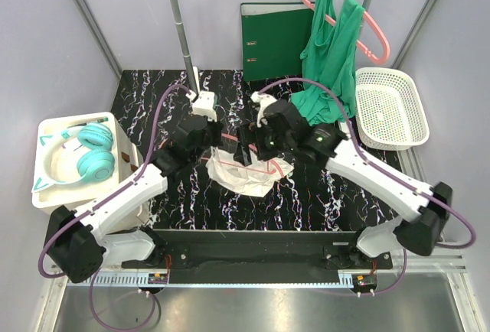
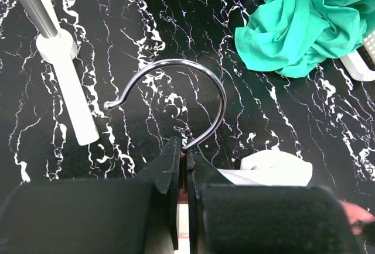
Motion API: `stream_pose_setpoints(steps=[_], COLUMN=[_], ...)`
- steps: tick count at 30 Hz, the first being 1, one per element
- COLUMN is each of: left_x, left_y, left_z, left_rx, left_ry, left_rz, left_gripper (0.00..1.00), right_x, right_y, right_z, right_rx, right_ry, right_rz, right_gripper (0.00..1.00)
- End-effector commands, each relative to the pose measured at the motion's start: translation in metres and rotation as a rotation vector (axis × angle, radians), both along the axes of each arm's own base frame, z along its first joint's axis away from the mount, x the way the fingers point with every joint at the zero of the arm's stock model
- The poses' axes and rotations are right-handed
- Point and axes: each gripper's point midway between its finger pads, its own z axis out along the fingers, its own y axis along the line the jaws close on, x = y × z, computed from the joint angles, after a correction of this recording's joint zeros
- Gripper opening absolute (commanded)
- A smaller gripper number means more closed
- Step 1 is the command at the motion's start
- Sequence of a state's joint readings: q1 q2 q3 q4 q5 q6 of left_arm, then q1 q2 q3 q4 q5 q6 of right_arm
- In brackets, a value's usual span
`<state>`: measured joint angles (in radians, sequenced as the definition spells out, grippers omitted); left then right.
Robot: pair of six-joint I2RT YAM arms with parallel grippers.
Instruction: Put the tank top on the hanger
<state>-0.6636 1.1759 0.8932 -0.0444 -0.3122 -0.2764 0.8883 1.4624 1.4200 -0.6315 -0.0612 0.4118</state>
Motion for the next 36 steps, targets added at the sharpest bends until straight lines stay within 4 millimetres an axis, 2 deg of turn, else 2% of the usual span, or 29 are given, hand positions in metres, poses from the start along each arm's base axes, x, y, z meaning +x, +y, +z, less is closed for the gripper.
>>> stream_pose_setpoints(steps=[1, 4, 7, 10, 12, 13, 15, 16, 20, 24, 25, 27, 28, 32, 33, 36], left_x=[0.006, -0.002, -0.009, -0.015, -0.018, -0.021, -0.026, -0.029, -0.034, -0.037, -0.037, -0.039, -0.040, -0.042, -0.042, -0.040], left_y=[-0.005, -0.008, -0.013, -0.012, -0.012, -0.012, -0.016, -0.017, -0.020, -0.023, -0.023, -0.025, -0.026, -0.030, -0.031, -0.032], left_z=[0.048, 0.056, 0.062, 0.071, 0.073, 0.077, 0.080, 0.083, 0.088, 0.093, 0.095, 0.095, 0.097, 0.102, 0.102, 0.105], left_rx=[-0.042, -0.055, -0.065, -0.069, -0.067, -0.066, -0.072, -0.068, -0.080, -0.095, -0.099, -0.103, -0.110, -0.145, -0.154, -0.166], left_ry=[-0.135, -0.167, -0.186, -0.204, -0.211, -0.225, -0.234, -0.243, -0.250, -0.262, -0.265, -0.263, -0.267, -0.280, -0.273, -0.267], left_rz=[-0.022, -0.072, -0.127, -0.147, -0.164, -0.176, -0.213, -0.230, -0.261, -0.281, -0.282, -0.299, -0.306, -0.321, -0.321, -0.317], left_gripper=[0.00, 0.00, 0.00, 0.00, 0.00, 0.00, 0.00, 0.00, 0.00, 0.00, 0.00, 0.00, 0.00, 0.02, 0.17, 0.43], right_x=[-0.006, -0.005, -0.002, -0.013, -0.019, -0.024, -0.024, -0.025, -0.031, -0.034, -0.035, -0.036, -0.037, -0.041, -0.038, -0.032], right_y=[-0.032, -0.045, -0.053, -0.050, -0.045, -0.045, -0.046, -0.048, -0.046, -0.043, -0.044, -0.042, -0.044, -0.047, -0.052, -0.061], right_z=[0.067, 0.060, 0.043, 0.021, 0.017, 0.006, 0.003, -0.005, -0.009, -0.015, -0.019, -0.013, -0.017, -0.007, -0.001, 0.006], right_rx=[0.052, -0.004, -0.068, -0.081, -0.063, -0.068, -0.065, -0.078, -0.052, -0.030, -0.031, 0.001, 0.003, 0.045, 0.050, 0.063], right_ry=[-0.185, -0.240, -0.258, -0.229, -0.242, -0.227, -0.246, -0.240, -0.250, -0.258, -0.255, -0.271, -0.269, -0.300, -0.320, -0.336], right_rz=[-0.016, -0.005, -0.002, 0.072, 0.130, 0.160, 0.168, 0.171, 0.209, 0.228, 0.230, 0.224, 0.226, 0.214, 0.184, 0.101], right_gripper=[0.98, 0.99, 0.99, 0.98, 0.96, 0.95, 0.95, 0.95, 0.94, 0.77, 0.63, 0.46, 0.29, 0.00, 0.00, 0.00])
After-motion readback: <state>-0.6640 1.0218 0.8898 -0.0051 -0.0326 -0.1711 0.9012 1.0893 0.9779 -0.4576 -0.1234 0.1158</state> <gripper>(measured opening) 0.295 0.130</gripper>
